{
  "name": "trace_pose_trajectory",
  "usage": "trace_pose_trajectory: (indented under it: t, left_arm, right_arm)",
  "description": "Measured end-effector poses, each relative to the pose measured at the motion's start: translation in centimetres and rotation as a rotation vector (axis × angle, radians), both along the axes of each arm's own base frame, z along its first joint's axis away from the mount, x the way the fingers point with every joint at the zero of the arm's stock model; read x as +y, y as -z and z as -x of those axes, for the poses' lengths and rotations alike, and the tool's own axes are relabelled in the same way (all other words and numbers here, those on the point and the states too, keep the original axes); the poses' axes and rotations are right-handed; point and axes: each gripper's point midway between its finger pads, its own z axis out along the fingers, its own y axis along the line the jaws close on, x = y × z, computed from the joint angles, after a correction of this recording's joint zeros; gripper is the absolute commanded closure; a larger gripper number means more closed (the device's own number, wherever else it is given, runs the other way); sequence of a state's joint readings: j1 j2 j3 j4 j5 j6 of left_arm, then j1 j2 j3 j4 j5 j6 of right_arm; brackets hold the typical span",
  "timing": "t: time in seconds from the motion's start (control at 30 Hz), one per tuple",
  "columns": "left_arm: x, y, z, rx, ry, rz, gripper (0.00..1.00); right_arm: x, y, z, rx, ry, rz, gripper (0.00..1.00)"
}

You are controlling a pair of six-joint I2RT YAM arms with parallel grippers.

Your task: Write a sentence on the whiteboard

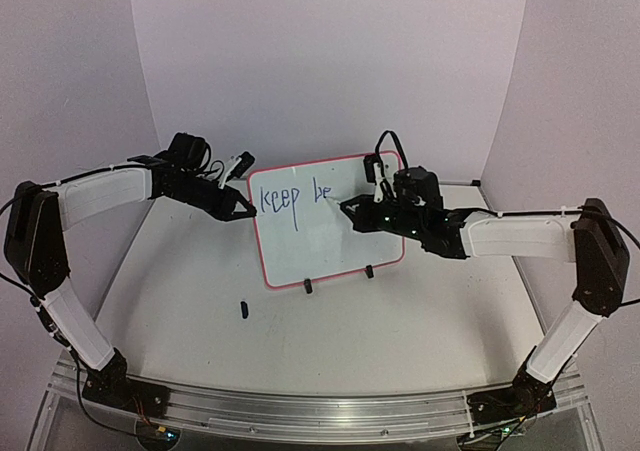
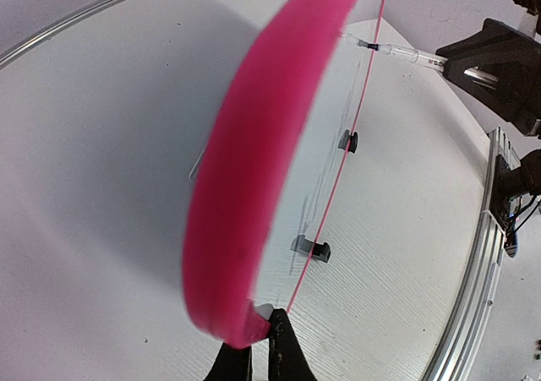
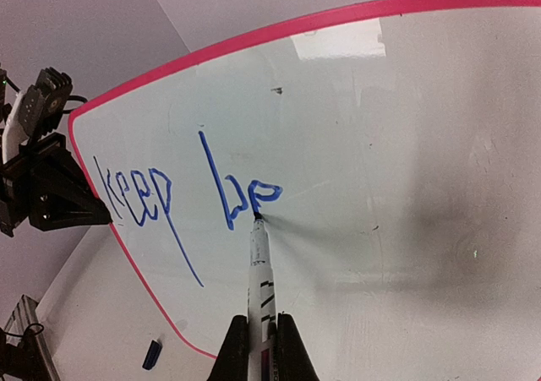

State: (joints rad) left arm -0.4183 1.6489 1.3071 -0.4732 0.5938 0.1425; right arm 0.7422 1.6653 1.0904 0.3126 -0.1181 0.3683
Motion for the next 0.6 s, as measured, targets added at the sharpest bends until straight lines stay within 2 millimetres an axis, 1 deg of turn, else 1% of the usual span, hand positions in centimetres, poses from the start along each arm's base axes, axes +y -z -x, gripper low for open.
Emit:
trace_pose_trajectory:
  t: [0.13,0.37,0.5,0.6]
  left_arm:
    - [0.0,0.0,0.0,0.000,-0.001,-0.001,1.00]
    - [0.0,0.0,0.0,-0.001,-0.001,-0.001,1.00]
    - [-0.1,0.0,0.0,-0.001,0.001,-0.001,1.00]
    - [-0.1,0.0,0.0,-0.002,0.002,-0.001,1.00]
  right_arm:
    - [-0.1,0.6,0.2,0.009,-0.002,0.007,1.00]
    - [-0.3,0.4,0.1,0.003,0.010,0.009,1.00]
    - [-0.7,-0.5,0.0,-0.017,0.027,0.006,1.00]
    - [-1.0,-1.7,0.1,-0.042,0.038,-0.004,1.00]
